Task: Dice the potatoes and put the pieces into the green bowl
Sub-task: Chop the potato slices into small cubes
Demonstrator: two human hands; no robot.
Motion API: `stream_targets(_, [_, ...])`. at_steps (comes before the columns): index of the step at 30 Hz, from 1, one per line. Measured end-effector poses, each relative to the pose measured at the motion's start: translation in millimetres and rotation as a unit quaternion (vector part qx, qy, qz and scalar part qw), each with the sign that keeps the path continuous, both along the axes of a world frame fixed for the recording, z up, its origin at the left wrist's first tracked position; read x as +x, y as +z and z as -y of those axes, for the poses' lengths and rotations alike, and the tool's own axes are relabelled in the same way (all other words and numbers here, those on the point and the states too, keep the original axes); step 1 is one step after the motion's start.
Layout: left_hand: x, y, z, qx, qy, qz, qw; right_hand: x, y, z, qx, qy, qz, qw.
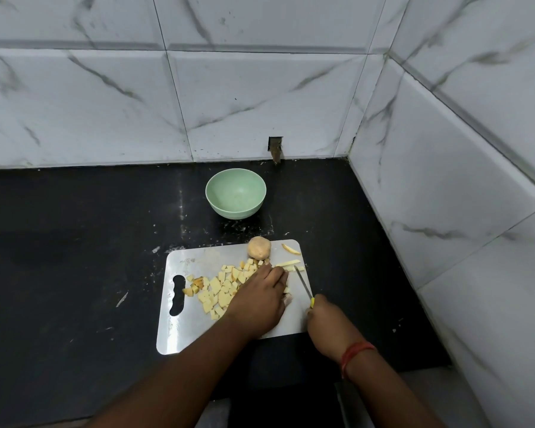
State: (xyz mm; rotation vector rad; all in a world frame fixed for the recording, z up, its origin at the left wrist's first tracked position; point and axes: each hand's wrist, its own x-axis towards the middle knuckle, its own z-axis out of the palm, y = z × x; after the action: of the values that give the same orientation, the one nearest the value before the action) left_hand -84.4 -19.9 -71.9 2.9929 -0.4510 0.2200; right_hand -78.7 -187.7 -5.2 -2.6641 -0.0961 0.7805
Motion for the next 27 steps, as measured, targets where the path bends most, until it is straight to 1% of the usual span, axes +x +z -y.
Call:
stream_targets(2, [-2, 0, -2, -0.011, 0.004, -0.001, 1.0, 1, -2, -4, -0.009, 0.012, -0.004, 1.0])
stream_targets(5, [-4, 0, 0, -0.003, 0.018, 0.006, 1.0, 3, -5, -8, -0.027, 0.034, -0.006, 0.999])
stream_targets(9, [-3, -1, 0, 0.004, 0.02, 0.007, 1.0, 5, -3, -11, -0.019, 0.056, -0.008, 0.998])
stream_targets(14, [-2, -3, -2, 0.007, 0.02, 0.004, 1.0, 7, -10, -20, -0.07, 0.053, -0.015, 0.996])
stream_targets(20, [-3, -6, 0, 0.008, 0.025, 0.002, 1.0, -1, -12, -9, -0.043, 0.056, -0.031, 0.997])
stream_targets(23, [-3, -6, 0, 0.012, 0.026, 0.0, 1.0, -6, -10, -3, -0.048, 0.051, -0.038, 0.997])
stream_targets(27, [-4, -7, -1, 0.006, 0.024, 0.005, 1.0, 0, -3, -4, -0.006, 0.023, -0.018, 1.0])
